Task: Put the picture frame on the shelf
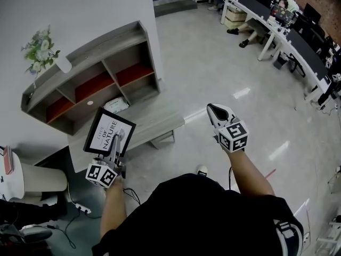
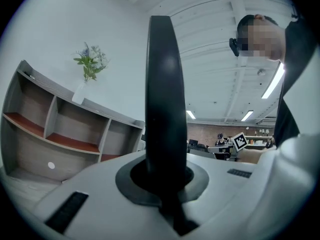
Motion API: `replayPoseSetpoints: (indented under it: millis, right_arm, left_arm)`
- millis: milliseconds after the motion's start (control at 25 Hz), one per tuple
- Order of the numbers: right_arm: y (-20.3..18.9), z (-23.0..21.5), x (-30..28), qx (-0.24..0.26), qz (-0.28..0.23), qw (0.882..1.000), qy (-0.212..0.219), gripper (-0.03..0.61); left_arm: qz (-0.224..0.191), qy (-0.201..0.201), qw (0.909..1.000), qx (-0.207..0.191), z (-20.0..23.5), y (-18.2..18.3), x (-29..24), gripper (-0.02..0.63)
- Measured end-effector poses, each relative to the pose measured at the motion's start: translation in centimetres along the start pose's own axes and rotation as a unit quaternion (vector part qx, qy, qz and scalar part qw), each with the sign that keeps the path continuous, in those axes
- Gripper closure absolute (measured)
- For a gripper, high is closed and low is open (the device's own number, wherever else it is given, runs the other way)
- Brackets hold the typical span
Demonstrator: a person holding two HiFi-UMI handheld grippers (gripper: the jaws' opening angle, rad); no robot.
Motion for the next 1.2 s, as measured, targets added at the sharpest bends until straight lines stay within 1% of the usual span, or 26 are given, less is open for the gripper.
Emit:
replayPoseSetpoints:
  millis: [400, 720, 1040, 1200]
  right_arm:
    - [-0.2, -4.9, -2.4, 0.002, 0.004, 0.999, 0.034, 0.565]
    - [-0.9, -8.3, -2.9, 0.004, 0.006, 0.998, 0.058, 0.565]
    - [-1.3, -11.0, -2.4, 0.005, 0.004, 0.996, 0.086, 0.565]
    - [-1.7, -12.0, -2.3, 0.004, 0.006, 0.995, 0.1, 0.565]
  left_arm:
    - [-0.011, 0.03, 0.9995, 0.0, -2.0, -0.9, -3.8, 0.586]
    - [-0.022, 0.046, 0.9987, 0.004, -4.2, -2.4, -6.5, 0.586]
    - [-0.028, 0.072, 0.997, 0.005, -7.2, -3.5, -7.3, 0.586]
    - [-0.03, 0.084, 0.9959, 0.012, -8.4, -4.3, -7.4, 0.586]
Point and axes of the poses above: the fingertips, and each gripper's own axes: x backward along the fingers, z to its left, y out of its top, the point moved 7 cm from there along x, backward along the fingers, and after that the axes turned 8 degrees about -z, right-handed, at the moved point
